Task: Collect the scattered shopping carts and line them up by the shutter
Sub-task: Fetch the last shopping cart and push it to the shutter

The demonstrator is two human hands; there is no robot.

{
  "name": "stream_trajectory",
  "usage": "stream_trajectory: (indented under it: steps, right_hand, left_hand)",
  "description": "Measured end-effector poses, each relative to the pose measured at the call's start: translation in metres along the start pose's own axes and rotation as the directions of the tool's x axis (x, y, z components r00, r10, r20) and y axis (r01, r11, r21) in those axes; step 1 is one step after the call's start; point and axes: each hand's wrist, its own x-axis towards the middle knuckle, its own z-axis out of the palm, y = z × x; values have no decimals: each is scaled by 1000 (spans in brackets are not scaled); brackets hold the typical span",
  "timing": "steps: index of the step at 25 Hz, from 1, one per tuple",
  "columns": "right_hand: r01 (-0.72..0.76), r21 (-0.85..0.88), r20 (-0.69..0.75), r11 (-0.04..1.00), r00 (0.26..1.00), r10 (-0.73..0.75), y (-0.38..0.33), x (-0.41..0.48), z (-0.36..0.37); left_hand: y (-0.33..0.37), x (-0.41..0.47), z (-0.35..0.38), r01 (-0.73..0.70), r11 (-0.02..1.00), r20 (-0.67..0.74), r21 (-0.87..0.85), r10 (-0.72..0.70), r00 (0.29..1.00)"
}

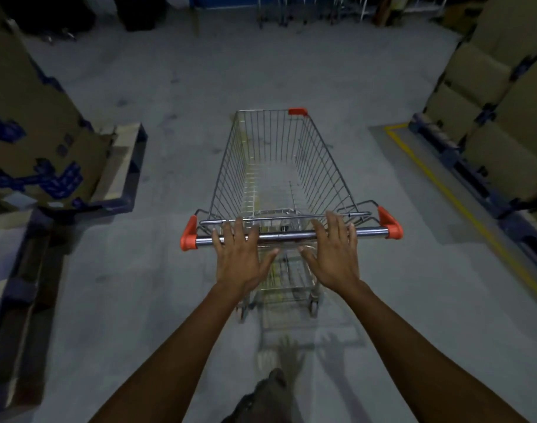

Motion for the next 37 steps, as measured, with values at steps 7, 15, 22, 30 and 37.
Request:
stream_trajectory:
  steps: [7, 15, 22, 30, 37]
  right_hand:
    - [-97, -18, 241, 995, 966, 98, 71, 235, -3]
    - [-46, 24, 283, 999, 958, 37, 177, 496, 39]
    - [-15, 67, 419, 998, 908, -14, 282, 747, 39]
    - [-41, 71, 459, 997, 888, 4, 352, 1004, 75]
    - [-4, 116, 434, 993, 900, -47, 363, 1288, 119]
  left_hand:
    - [-14, 261, 25, -122, 991, 165, -49, 128, 978]
    - [26, 530, 88, -100, 995, 127, -25, 103, 987]
    - [90, 797, 106, -48, 998, 235, 36, 38, 971]
    - [102, 1034, 179, -100, 995, 138, 32, 94, 986]
    - [45, 1303, 229, -88, 996, 183, 6, 85, 979]
